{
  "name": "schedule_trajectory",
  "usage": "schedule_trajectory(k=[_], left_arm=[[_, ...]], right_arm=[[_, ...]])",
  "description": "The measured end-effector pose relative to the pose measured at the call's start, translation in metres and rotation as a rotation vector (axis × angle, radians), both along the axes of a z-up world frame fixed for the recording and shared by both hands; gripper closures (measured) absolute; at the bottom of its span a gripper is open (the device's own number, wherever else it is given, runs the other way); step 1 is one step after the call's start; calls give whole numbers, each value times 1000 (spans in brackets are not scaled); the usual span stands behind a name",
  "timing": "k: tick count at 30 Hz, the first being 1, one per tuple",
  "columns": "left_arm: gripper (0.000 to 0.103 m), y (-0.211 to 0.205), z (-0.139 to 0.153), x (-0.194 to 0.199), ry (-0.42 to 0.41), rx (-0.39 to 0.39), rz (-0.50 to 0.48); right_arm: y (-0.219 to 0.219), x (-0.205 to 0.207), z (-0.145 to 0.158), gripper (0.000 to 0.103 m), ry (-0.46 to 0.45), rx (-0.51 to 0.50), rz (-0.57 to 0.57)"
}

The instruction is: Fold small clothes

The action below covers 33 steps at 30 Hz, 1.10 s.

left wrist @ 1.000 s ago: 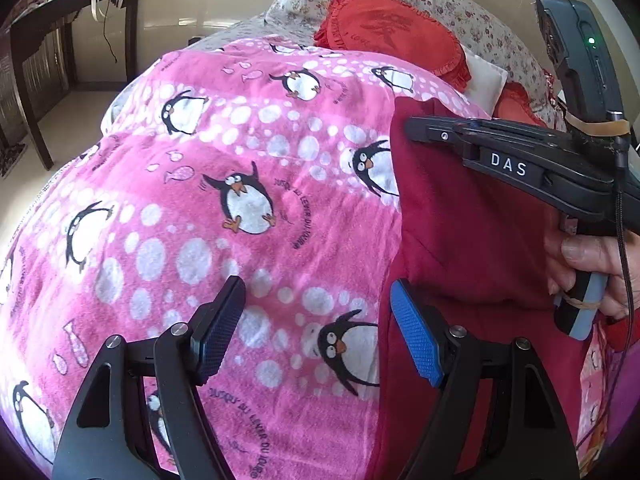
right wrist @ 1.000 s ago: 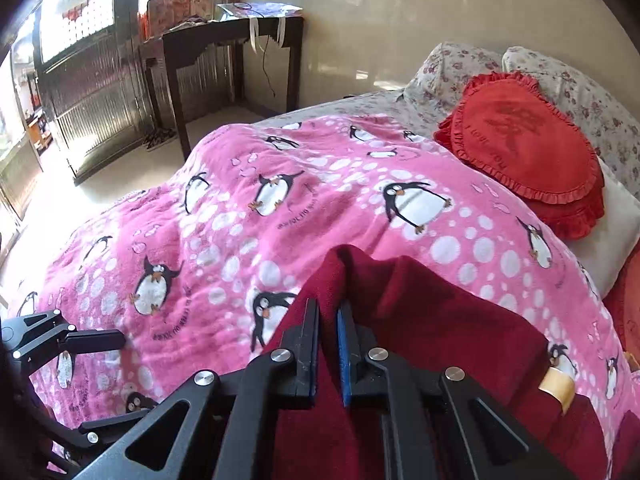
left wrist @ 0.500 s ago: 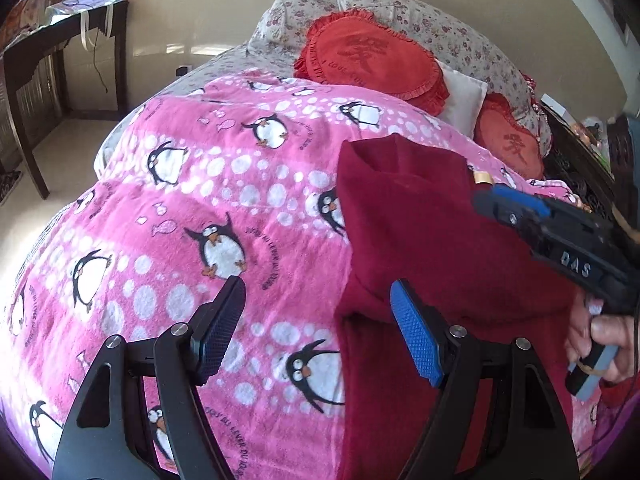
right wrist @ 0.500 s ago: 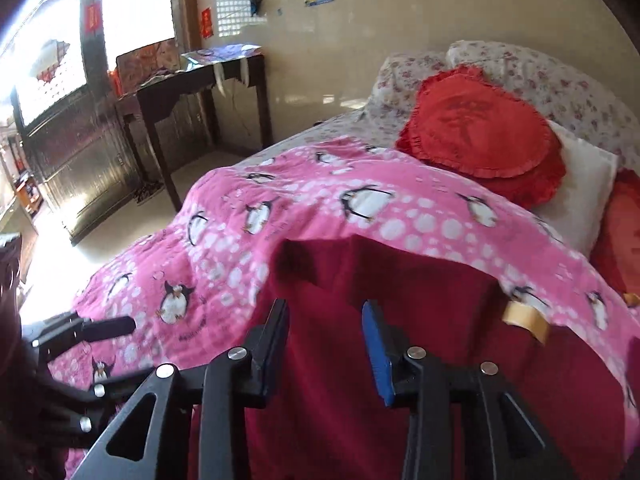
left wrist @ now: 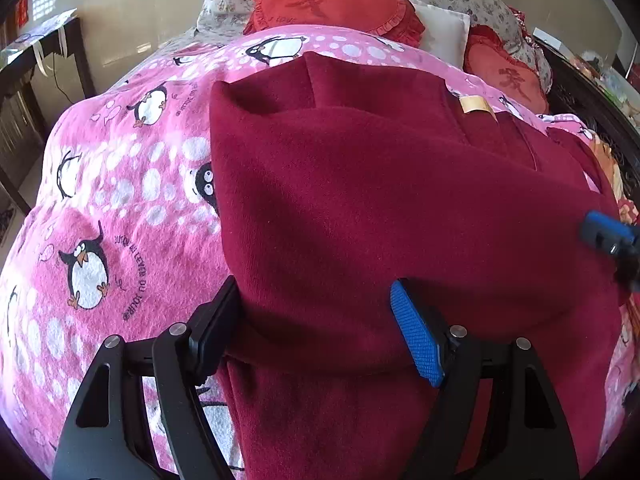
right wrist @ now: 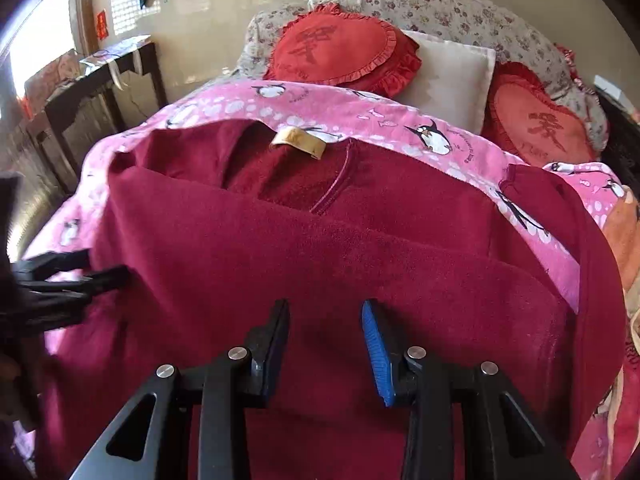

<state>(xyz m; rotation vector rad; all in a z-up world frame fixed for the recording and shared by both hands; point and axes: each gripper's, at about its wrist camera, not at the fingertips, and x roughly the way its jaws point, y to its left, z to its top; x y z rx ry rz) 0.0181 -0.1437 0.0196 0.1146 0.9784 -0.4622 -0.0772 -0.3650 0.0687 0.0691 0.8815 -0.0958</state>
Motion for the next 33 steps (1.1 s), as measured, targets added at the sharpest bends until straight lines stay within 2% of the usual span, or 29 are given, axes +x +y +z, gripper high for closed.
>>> schedule_trajectory(k=[3, 4, 7, 9, 10, 14, 15, 17, 19, 24, 29, 31, 33], left_arm=[[27, 3, 3, 3, 19, -15, 1], [27, 5, 5, 3, 25, -23, 5], [27, 11, 13, 0, 24, -44, 12], [27, 14, 18, -3, 15, -50, 14], [27, 15, 19, -5, 13, -49, 15], [27, 18, 21, -8, 21, -36, 14], [27, 18, 21, -9, 20, -29, 14], [27, 21, 20, -10, 17, -18, 17], [27, 26, 21, -10, 17, -22, 22], [27, 41, 28, -9, 18, -70, 57], [27, 57, 45, -16, -1, -116, 86], [27, 64, 53, -19, -11, -130, 95], [27, 71, 59, -21, -23, -141, 107]], right_arm=[[-39, -5, 26, 65, -83, -52, -132], [-54, -3, 31, 57, -88, -84, -188], [-109, 16, 42, 55, -93, -154, -335], [-141, 39, 40, 51, -46, -163, -376], [-153, 49, 38, 45, -16, -159, -384], [-191, 86, 12, 43, 114, -126, -357], [-197, 90, 4, 44, 141, -116, -353], [-202, 82, 1, 80, 138, -63, -342], [-199, 63, 15, 91, 71, -34, -335], [-170, 6, 76, 92, -136, 56, -308], [-140, -29, 154, 92, -408, 280, -243], [-117, -28, 176, 92, -473, 372, -170], [-83, -22, 186, 92, -484, 408, -79]])
